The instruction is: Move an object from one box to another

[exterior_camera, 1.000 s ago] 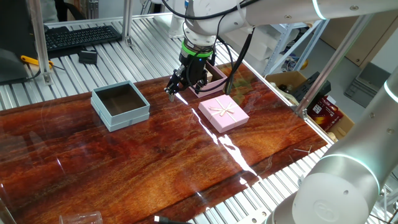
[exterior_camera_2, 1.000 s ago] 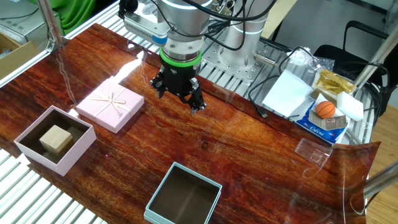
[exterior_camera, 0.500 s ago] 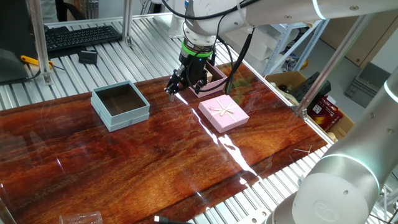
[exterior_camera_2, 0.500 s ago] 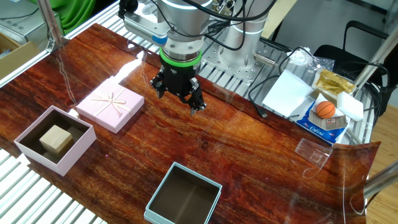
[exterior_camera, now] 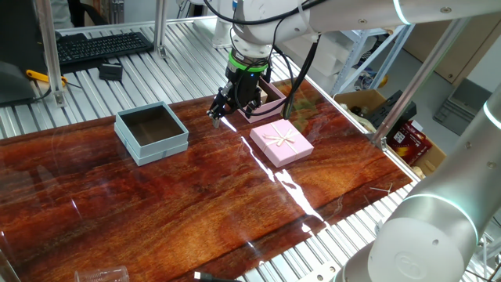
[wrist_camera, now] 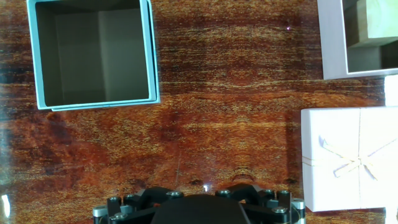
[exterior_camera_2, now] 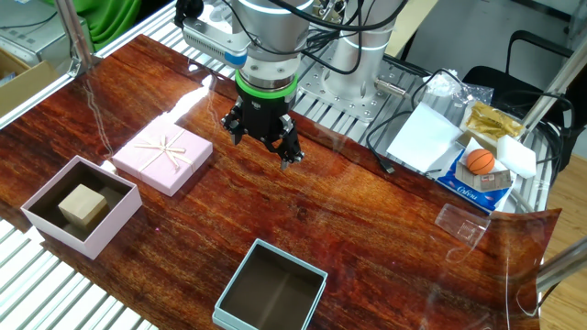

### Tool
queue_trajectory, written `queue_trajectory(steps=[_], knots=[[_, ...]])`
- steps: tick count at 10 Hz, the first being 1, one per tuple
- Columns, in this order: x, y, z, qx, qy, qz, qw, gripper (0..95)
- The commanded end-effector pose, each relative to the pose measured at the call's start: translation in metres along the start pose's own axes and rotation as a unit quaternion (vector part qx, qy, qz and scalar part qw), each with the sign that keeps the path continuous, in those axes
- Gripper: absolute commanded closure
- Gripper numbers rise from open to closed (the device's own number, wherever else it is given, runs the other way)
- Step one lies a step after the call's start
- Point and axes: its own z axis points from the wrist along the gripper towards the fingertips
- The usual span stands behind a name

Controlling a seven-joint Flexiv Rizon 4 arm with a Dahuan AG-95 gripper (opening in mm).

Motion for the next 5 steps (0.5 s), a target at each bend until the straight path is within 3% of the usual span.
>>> queue_trajectory(steps=[1, 5], knots=[[0.0000, -0.0001, 0.0001, -0.010, 0.023, 0.086, 0.9960, 95.0], [-0.0033, 0.0030, 0.0063, -0.012, 0.024, 0.077, 0.9967, 95.0]])
